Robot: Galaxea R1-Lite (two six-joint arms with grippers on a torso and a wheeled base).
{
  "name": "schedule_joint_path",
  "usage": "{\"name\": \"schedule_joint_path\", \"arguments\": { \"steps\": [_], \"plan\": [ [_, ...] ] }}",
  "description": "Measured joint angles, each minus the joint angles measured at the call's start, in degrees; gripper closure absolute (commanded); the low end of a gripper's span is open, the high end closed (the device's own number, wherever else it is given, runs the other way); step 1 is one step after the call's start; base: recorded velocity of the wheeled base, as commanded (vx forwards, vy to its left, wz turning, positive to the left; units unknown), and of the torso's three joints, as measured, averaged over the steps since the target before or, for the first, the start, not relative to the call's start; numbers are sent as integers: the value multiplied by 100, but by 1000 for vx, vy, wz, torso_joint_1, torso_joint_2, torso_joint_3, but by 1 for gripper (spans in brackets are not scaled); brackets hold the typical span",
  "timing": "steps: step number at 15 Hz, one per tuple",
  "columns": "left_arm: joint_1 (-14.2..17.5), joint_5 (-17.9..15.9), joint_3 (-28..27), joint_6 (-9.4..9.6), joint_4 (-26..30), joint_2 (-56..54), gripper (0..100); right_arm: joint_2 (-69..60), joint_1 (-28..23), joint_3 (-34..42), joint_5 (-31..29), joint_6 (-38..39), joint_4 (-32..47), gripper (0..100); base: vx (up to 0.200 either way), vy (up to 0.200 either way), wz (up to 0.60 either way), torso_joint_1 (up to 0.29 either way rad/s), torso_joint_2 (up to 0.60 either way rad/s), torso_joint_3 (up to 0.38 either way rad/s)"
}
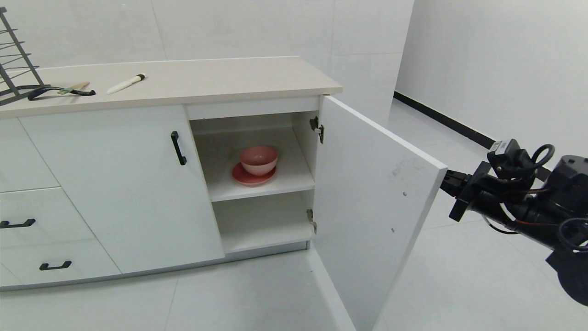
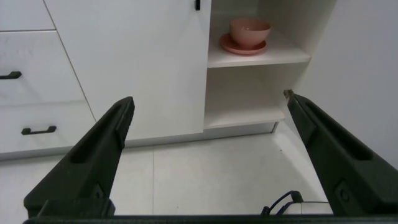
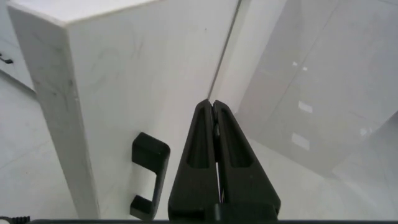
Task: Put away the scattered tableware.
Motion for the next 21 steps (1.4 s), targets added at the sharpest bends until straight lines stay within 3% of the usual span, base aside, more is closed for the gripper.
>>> {"name": "schedule_joint_path", "arguments": {
  "steps": [7,15,21],
  "plan": [
    [0,2,0,-4,2,0,0,190,250,69,285,-118,-130,100,0,0,0,0,0,0],
    [0,4,0,9,2,0,0,137,1279,50,227,-124,-130,100,0,0,0,0,0,0],
    [0,2,0,11,4,0,0,324,1952,-427,213,-124,-130,100,0,0,0,0,0,0]
  ]
}}
